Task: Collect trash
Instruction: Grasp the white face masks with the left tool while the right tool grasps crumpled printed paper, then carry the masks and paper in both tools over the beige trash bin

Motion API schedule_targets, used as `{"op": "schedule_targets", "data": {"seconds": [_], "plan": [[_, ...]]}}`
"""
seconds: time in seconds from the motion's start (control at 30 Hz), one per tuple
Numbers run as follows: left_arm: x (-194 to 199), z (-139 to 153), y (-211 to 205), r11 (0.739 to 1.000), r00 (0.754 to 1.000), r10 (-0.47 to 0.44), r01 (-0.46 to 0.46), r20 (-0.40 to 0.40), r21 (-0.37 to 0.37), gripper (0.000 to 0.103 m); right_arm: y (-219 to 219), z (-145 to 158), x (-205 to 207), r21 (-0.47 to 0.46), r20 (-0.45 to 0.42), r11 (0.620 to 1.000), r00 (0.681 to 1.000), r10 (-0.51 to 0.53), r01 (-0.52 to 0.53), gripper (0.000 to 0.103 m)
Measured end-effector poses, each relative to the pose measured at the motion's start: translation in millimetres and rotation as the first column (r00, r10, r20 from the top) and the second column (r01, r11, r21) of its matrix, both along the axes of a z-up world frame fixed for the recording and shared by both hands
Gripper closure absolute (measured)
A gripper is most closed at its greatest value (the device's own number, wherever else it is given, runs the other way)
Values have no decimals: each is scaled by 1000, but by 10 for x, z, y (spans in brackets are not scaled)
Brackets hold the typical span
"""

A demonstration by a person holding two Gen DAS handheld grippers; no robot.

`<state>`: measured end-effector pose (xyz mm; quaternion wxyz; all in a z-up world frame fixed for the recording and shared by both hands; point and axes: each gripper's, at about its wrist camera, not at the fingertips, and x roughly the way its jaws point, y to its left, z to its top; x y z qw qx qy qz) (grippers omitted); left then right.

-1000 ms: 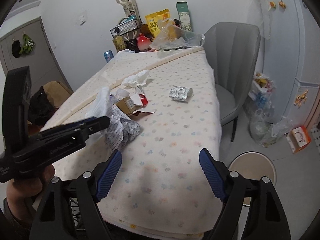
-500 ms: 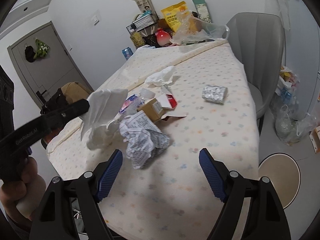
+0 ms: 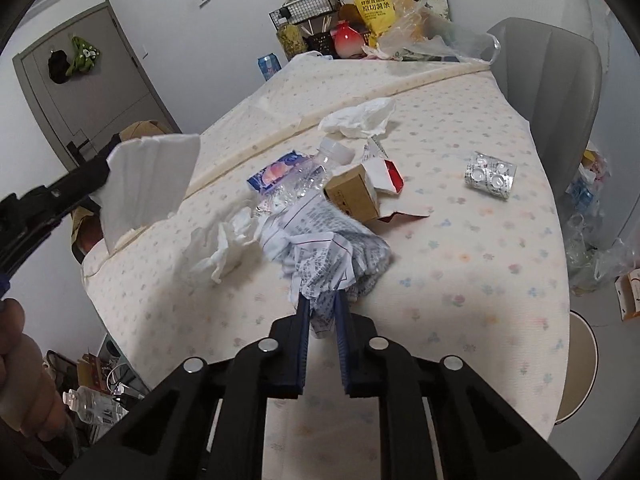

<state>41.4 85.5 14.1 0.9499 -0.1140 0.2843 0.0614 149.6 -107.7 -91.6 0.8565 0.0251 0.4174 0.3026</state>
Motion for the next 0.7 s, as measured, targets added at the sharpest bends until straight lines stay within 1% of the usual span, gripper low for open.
{"op": "schedule_targets", "data": {"seconds": [0.13,0.23,0.47,0.7], "plan": [[15,-17,-46,1000,1000,-14,14,3,-4,93,-107,179,-129,9,59,1000,998,-14,14,93],[36,-16,-124,999,999,-33,33,9,-5,93,-234,288,-181,10,87,999,995,-43,43,94],[94,27,-373,996,996,-87,87,22,10,93,-622,504,-252,51,123,992,985,-125,119,94],[204,128,-640,990,989,-141,140,37,34,93,-970,606,-266,86,148,979,970,-194,183,94]]}}
